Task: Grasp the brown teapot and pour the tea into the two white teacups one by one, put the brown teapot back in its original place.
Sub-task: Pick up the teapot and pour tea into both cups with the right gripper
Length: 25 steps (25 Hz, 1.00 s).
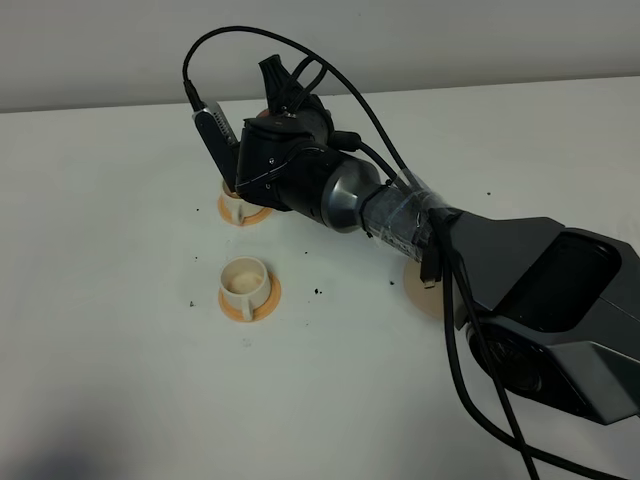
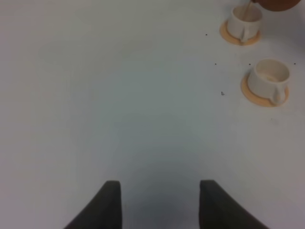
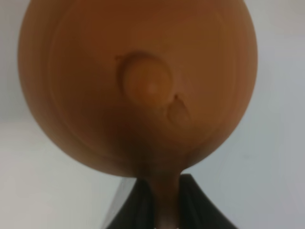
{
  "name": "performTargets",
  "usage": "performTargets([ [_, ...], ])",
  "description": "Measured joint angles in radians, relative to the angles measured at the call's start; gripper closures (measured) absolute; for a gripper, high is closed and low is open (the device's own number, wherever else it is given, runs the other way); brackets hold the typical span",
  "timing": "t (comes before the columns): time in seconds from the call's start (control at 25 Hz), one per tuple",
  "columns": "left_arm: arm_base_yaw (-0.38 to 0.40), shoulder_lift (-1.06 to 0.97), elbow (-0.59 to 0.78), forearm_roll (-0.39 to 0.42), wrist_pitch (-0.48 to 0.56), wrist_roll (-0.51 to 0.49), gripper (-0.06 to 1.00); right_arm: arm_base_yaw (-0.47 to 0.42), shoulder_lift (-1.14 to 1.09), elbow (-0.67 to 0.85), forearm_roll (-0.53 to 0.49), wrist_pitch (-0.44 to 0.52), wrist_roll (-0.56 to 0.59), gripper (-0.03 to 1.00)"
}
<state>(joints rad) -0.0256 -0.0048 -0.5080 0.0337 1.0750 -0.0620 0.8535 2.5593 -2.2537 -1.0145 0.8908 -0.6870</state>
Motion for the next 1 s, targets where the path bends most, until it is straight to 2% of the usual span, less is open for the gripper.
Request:
performTargets([
  [1.0, 0.0, 0.0, 0.0, 0.0, 0.0, 0.0, 0.55, 0.008, 0.0, 0.0, -0.076, 0.004, -0.08, 0.86],
])
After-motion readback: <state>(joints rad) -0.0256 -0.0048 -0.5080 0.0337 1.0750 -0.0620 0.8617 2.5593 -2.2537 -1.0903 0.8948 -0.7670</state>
